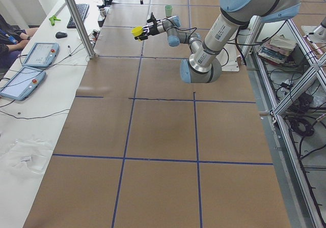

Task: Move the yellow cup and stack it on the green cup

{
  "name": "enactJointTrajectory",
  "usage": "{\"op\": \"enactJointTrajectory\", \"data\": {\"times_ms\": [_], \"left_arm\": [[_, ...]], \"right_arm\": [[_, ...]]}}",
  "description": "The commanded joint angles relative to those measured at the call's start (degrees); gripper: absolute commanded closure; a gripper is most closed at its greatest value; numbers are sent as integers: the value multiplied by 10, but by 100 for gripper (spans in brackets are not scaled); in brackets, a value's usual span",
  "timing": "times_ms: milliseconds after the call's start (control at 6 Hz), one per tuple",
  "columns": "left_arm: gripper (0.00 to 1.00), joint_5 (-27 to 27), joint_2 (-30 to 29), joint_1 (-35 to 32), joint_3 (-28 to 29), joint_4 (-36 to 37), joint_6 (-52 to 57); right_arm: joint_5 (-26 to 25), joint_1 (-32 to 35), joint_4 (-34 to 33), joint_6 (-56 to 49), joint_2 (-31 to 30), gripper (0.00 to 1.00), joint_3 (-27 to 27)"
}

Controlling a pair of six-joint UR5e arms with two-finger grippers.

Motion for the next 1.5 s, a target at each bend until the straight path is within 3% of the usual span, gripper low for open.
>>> {"op": "enactJointTrajectory", "data": {"times_ms": [0, 333, 833, 1167, 1333], "left_arm": [[71, -1, 1, 4, 0, 0, 0], [71, -1, 1, 6, 0, 0, 0], [71, -1, 1, 7, -1, -1, -1], [71, -2, 1, 7, -1, -2, -1], [71, -2, 1, 7, -2, -2, -1]], "right_arm": [[7, -40, -28, 62, 135, 0, -120], [29, -65, -29, 96, 233, 1, -250], [24, -110, -29, 96, 244, 1, -269], [22, -111, -37, 96, 240, 10, -269], [22, -111, -38, 96, 240, 19, -270]]}}
